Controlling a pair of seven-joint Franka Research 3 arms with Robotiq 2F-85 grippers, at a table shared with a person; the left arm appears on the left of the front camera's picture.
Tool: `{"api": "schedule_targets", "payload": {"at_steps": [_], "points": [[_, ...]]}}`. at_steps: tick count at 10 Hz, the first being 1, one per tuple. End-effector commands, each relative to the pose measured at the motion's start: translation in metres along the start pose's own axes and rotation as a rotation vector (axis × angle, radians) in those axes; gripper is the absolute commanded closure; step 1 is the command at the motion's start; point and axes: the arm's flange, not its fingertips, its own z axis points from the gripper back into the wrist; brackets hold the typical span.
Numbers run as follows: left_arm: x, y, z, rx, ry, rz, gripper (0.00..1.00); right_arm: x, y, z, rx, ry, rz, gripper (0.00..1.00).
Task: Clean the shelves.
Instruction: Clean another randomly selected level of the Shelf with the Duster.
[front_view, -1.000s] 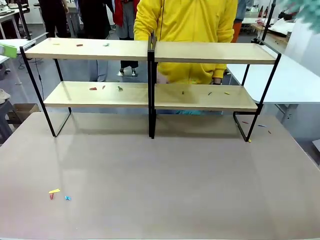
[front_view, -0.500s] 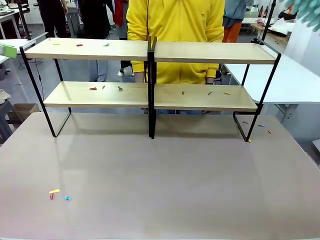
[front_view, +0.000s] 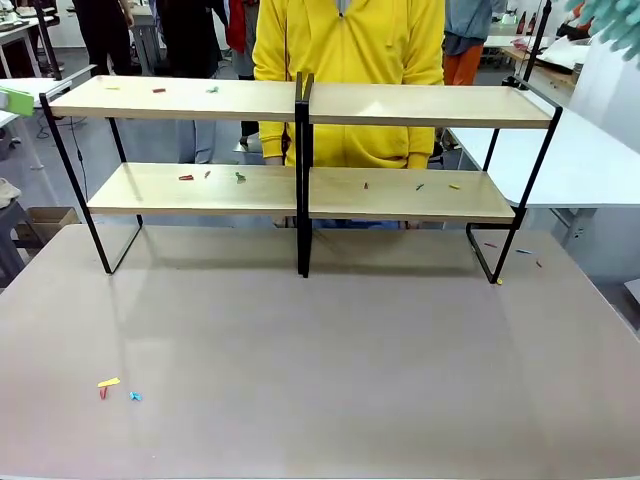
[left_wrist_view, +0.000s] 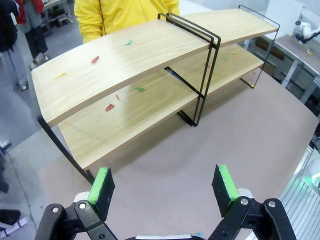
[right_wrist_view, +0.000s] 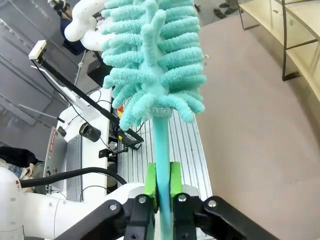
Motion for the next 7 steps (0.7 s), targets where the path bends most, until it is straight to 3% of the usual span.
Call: {"api": "schedule_targets", "payload": {"at_steps": [1, 5, 7], "points": [[0.000, 0.000, 0.000, -0.001, -0.003, 0.004, 0.00, 0.002, 0.004, 0.000, 0.010, -0.021, -0.006, 0.88], [0.000, 0.000, 0.000, -0.001, -0.003, 0.004, 0.00, 0.000, 0.000, 0.000, 0.000, 0.000, 0.000, 0.88], [0.000, 0.000, 0.000, -0.001, -0.003, 0.004, 0.00, -0.004, -0.045, -0.086, -0.094, 0.226, -0.218, 0.88]]}}
